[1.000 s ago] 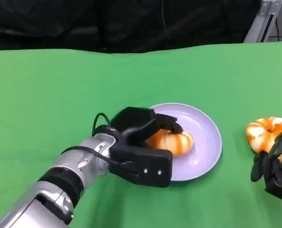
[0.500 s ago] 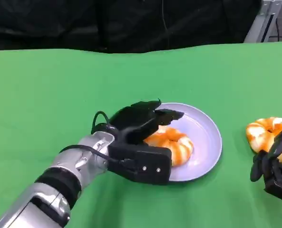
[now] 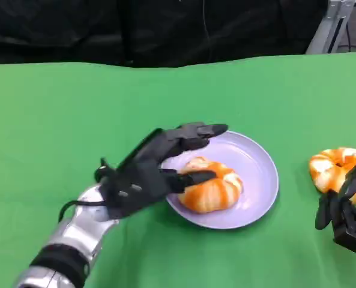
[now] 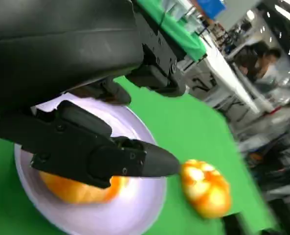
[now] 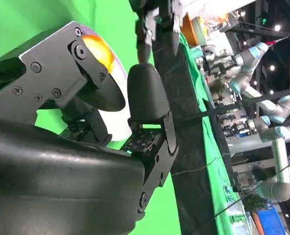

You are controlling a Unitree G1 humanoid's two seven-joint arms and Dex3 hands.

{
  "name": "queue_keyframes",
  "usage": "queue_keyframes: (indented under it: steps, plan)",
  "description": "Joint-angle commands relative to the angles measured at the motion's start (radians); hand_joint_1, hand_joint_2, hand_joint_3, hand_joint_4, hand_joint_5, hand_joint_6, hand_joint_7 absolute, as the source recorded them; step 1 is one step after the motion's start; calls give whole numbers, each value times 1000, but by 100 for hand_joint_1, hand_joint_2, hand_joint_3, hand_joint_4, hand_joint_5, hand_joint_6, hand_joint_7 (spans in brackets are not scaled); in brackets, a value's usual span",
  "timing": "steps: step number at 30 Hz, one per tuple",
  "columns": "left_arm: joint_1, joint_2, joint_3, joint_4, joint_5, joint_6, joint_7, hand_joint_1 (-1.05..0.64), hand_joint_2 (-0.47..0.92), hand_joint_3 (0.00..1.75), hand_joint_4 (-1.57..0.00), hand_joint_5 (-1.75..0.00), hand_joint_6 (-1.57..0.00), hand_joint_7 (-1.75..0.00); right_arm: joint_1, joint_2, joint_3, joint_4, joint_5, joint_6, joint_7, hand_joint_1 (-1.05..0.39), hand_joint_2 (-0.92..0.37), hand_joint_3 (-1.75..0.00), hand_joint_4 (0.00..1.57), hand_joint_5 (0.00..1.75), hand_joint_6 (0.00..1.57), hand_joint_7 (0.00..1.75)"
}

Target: Grasp the bread from the table and place it into the plate.

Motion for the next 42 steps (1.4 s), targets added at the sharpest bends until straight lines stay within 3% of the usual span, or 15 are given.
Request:
queue_keyframes:
  steps: [1,3,4,5,7,9,10,12,14,19,23,27,32,40,42]
  plan:
    - [90,-14,132,-95,-259,108,-235,-20,92,35,-94,-47,-95,-15,3,-10,-8,-10,5,-1,-7,-4,-40,-151,93,175,77,173]
    - [131,-18,192,-152,-380,198,-340,-16,89,45,-88,-79,-106,-14,2,-12,-9,-7,11,1,-2,-3,-41,-151,93,175,76,173]
    - [153,-15,219,-180,-435,249,-393,-11,80,68,-82,-108,-112,-23,1,-12,-10,-6,12,1,-1,-3,-41,-150,93,175,76,173]
    - [168,-12,238,-203,-470,288,-429,-10,74,82,-81,-118,-111,-38,0,-13,-10,-5,12,0,0,-3,-41,-150,93,175,76,173]
    - [219,6,275,-257,-533,378,-489,-6,63,104,-89,-128,-107,-73,0,-14,-10,-8,11,3,-4,-3,-41,-150,93,175,76,173]
    - [268,16,312,-295,-585,451,-533,-4,52,124,-95,-131,-107,-90,-1,-16,-13,-2,16,-1,7,-4,-42,-150,93,175,76,173]
    - [286,18,328,-307,-603,479,-550,-2,46,138,-96,-145,-104,-108,-2,-17,-14,2,18,-4,13,-4,-42,-149,92,175,76,173]
    - [321,29,356,-327,-634,541,-581,-1,42,147,-96,-153,-102,-119,-2,-20,-17,4,20,-1,14,-5,-42,-149,92,175,75,173]
    - [349,42,376,-346,-652,595,-601,-5,45,139,-93,-170,-96,-141,-2,-21,-19,2,21,6,10,-4,-42,-149,92,175,76,173]
    - [386,80,452,-297,-729,716,-737,-9,52,122,-88,-175,-88,-153,0,-33,-22,5,18,9,16,-4,-41,-149,92,175,76,172]
    - [380,96,495,-238,-756,805,-810,-14,58,110,-90,-175,-88,-152,0,-37,-25,6,24,17,21,-4,-41,-148,92,175,76,171]
    - [355,105,540,-175,-793,914,-878,-16,67,90,-85,-175,-90,-141,0,-37,-28,6,26,25,22,-3,-41,-150,92,175,77,169]
    - [328,108,600,-112,-830,1006,-945,-18,66,87,-78,-175,-85,-140,3,-31,-24,2,19,24,12,-4,-39,-151,92,175,78,172]
    - [314,109,651,-77,-833,1034,-963,-20,62,85,-81,-175,-86,-137,9,-25,-20,-9,20,20,9,-5,-39,-151,92,175,76,171]
    - [308,109,658,-66,-830,1037,-969,-21,64,83,-80,-175,-89,-130,9,-25,-20,-8,21,19,9,-5,-39,-151,92,175,77,171]
